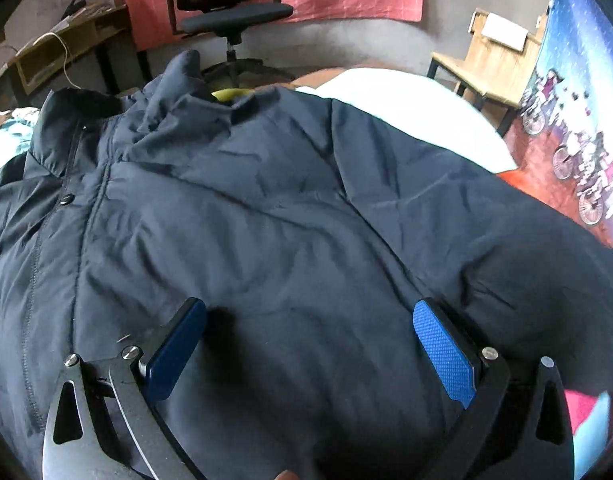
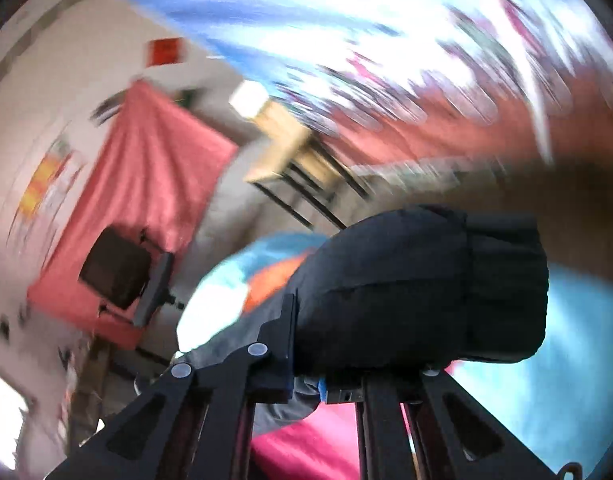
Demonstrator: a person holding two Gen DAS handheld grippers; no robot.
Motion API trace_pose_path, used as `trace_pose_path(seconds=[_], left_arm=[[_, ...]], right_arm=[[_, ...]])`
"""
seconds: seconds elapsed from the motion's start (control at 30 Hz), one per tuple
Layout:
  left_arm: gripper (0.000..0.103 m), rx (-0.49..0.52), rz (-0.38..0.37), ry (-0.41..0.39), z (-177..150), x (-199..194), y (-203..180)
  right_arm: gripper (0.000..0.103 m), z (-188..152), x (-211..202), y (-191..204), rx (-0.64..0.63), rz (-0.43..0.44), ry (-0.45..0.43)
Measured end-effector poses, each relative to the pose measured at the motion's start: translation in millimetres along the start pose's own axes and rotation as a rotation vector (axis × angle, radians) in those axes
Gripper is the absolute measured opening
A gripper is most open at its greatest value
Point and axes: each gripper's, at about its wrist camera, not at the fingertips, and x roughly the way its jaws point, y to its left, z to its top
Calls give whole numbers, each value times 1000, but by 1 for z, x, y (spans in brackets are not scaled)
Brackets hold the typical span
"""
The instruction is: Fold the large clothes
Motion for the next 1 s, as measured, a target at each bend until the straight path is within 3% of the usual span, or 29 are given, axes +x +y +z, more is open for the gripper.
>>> trace_pose_path(seconds=[0.17,0.27,0.37,0.5,0.7,0.87,1.0], left_arm=[[101,7,-29,-43,-9,-45,29],[101,-9,-28,-61,-14,-74,57],[101,-28,29,-87,-25,-105,96],[101,-89,97,-118,-49,-140,159],[101,-236,105,-142,-80,-184,231],[101,-291,128,-155,-100,-208,272],[101,-325,153,-151,-114,-218,297]], right_arm=[[8,13,-14,97,-280,102,-83],[8,0,-18,165,-432,184,-114],[8,-29,-20,226,-560,301,-66],[8,-89,-22,292,-716,425,30],[8,-211,-28,360,-993,542,136],[8,-300,-19,373,-1217,543,213],[11,-373,9,372,-1413,447,321]])
